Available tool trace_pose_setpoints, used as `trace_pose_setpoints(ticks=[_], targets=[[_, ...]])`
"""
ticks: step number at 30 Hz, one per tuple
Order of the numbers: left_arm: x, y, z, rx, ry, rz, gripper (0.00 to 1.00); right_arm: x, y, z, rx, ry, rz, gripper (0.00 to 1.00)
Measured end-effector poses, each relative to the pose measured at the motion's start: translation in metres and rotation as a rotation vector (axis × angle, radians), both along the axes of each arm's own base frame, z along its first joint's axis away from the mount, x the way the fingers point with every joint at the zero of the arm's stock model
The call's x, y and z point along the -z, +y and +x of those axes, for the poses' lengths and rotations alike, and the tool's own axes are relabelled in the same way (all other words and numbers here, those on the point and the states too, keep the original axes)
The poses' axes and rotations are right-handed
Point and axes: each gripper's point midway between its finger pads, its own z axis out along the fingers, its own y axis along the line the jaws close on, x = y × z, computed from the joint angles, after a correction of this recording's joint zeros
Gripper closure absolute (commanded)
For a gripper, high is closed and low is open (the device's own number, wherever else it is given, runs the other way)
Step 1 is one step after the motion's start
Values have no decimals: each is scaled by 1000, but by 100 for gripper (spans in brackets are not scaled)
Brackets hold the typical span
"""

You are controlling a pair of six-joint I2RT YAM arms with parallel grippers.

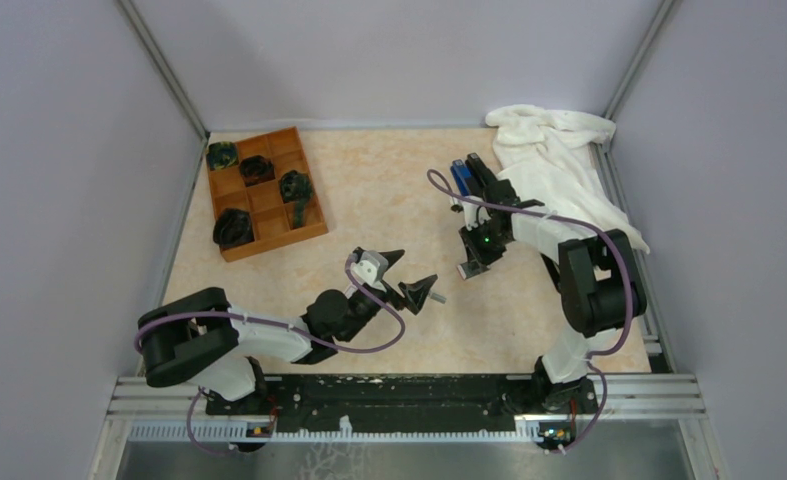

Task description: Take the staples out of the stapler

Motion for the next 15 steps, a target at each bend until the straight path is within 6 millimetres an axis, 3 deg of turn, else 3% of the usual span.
trace_pose_setpoints(ticks=[15], targets=[[0, 0, 0, -1, 0, 0, 0, 1, 5, -4, -3, 35, 53, 85]])
